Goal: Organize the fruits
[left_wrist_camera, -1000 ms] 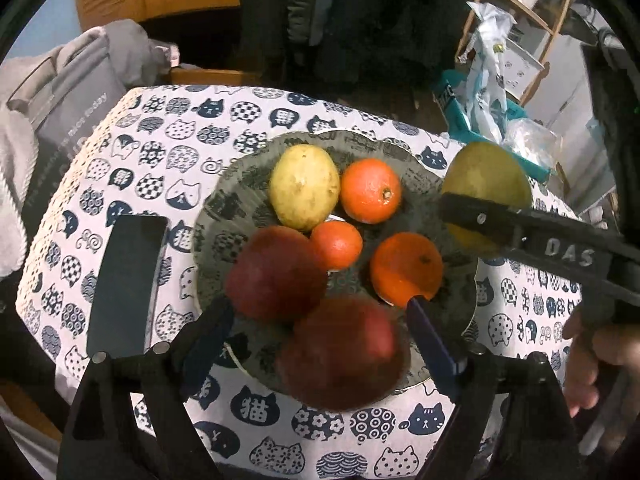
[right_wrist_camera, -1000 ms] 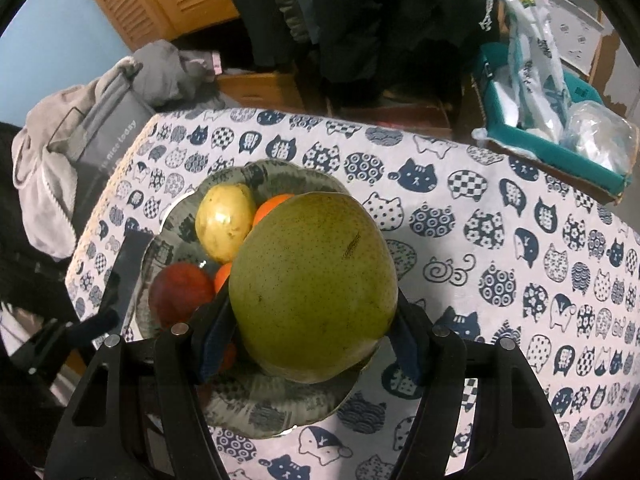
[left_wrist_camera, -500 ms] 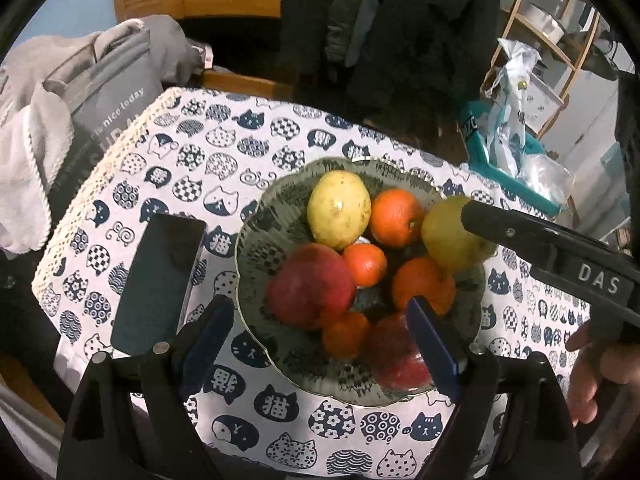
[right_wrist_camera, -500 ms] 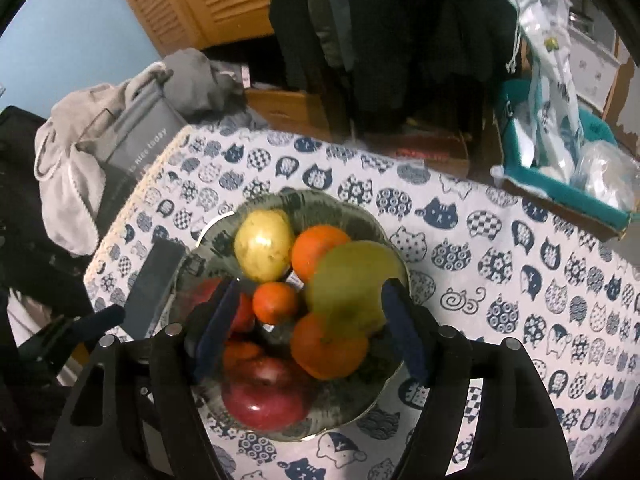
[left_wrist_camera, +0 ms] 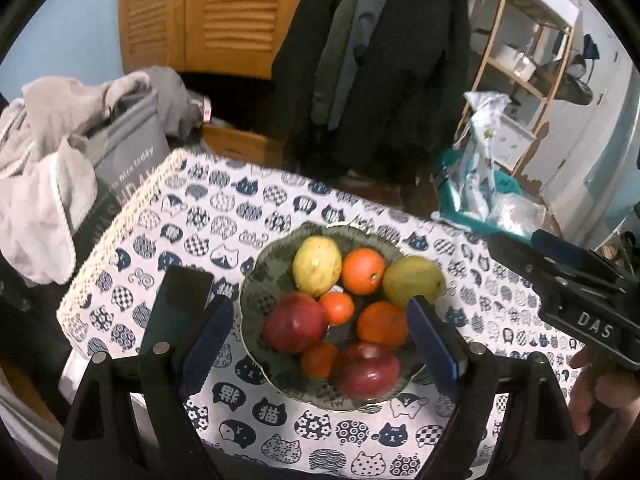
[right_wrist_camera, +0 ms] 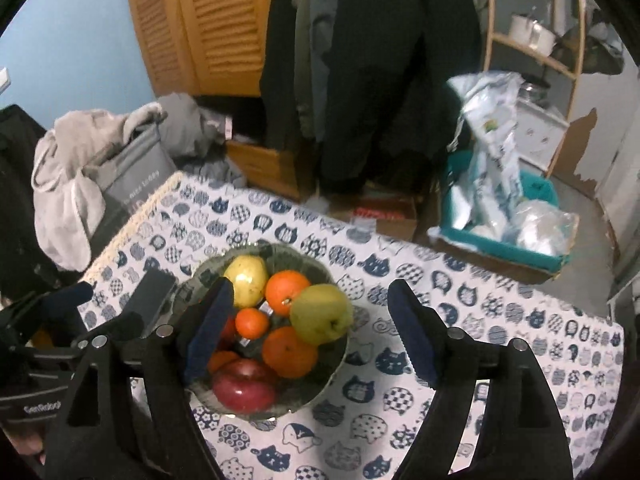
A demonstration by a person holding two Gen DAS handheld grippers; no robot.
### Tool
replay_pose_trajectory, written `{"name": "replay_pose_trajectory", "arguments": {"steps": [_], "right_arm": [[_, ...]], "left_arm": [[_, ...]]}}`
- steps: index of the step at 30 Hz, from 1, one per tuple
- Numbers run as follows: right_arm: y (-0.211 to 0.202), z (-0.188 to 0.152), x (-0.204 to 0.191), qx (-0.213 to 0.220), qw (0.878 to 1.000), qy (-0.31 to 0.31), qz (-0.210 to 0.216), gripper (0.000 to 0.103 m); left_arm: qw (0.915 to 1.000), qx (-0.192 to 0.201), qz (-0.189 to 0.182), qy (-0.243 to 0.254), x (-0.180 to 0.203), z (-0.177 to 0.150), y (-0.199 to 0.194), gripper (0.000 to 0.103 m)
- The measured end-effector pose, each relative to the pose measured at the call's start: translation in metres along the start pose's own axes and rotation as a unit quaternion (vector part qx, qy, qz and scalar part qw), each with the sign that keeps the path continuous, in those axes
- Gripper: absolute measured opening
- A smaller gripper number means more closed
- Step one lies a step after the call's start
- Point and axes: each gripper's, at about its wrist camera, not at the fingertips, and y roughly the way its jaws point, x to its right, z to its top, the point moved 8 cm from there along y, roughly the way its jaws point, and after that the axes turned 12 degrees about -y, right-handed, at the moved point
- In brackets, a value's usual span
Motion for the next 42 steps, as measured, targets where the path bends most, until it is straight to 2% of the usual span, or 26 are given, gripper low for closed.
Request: {"name": "replay_pose_trajectory", "arguments": {"steps": [2,8,10,14,23,34,38,42], "right_arm": [[-0.015,0.002,0.003,0.01,1.0,-0.001,-0.011,0.086],[-0.066,0.008,0.014,0.045,0.998,-0.001,-0.04,0.086],[-0.081,0.009,0.019,0.056,0.997,0.003,-0.047,0.087],[-0.11,0.007,0.028,0.08,0.995,0.014,-0.066,0.087],[-0.154,-0.003,0.043,0.11,0.989,0.029,-0.091,0.088],[-0.186,-0.011,0.052,0.135,0.984,0.028,-0.116,0.088],[-0.191,-0.012,0.055,0.138,0.982,0.026,-0.129,0.088],[-0.192,-0.013,0.057,0.14,0.982,0.03,-0.122,0.088]], "left_arm": [[0.9999,0.014,-0.003,0.007,0.006,0.004,-0.012,0.089],[0.9985,0.046,-0.018,0.022,0.024,0.013,-0.046,0.09],[0.9975,0.06,-0.022,0.029,0.032,0.015,-0.058,0.093],[0.9937,0.102,-0.019,0.044,0.043,0.02,-0.085,0.102],[0.9834,0.162,-0.009,0.081,0.068,0.02,-0.13,0.102],[0.9763,0.19,-0.019,0.101,0.089,0.017,-0.163,0.102],[0.9759,0.196,-0.022,0.093,0.088,0.019,-0.169,0.102],[0.9762,0.199,-0.025,0.082,0.085,0.022,-0.172,0.102]]}}
